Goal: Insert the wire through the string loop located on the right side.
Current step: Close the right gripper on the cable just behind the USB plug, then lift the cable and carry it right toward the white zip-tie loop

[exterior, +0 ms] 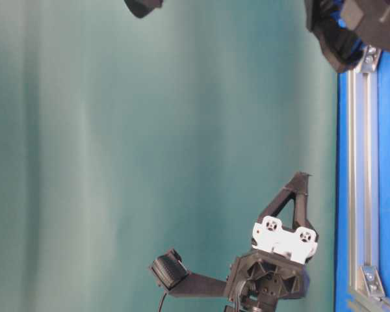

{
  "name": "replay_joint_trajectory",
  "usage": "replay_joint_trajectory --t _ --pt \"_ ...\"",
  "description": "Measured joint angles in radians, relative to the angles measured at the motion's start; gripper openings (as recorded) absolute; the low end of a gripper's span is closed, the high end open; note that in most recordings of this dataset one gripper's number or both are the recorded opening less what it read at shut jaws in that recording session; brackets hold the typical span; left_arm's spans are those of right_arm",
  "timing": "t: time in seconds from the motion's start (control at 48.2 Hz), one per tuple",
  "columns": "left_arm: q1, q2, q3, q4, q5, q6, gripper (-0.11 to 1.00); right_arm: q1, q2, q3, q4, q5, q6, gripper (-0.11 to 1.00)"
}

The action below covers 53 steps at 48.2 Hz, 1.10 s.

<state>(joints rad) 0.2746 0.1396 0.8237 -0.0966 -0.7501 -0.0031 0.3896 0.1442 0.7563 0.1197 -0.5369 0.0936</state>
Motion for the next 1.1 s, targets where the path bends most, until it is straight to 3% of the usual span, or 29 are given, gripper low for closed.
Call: replay_joint_trajectory --t 0.415,1.1 --pt "0.000 0.000 0.000 0.000 0.000 0.000 0.00 0.003 -0.035 0.049 0.000 -0.002 0.005 -0.03" --pt "0.000 -0.002 0.000 0.000 -0.009 -0.005 0.00 0.040 -0.497 0.489 0.051 0.017 0.009 -0.03"
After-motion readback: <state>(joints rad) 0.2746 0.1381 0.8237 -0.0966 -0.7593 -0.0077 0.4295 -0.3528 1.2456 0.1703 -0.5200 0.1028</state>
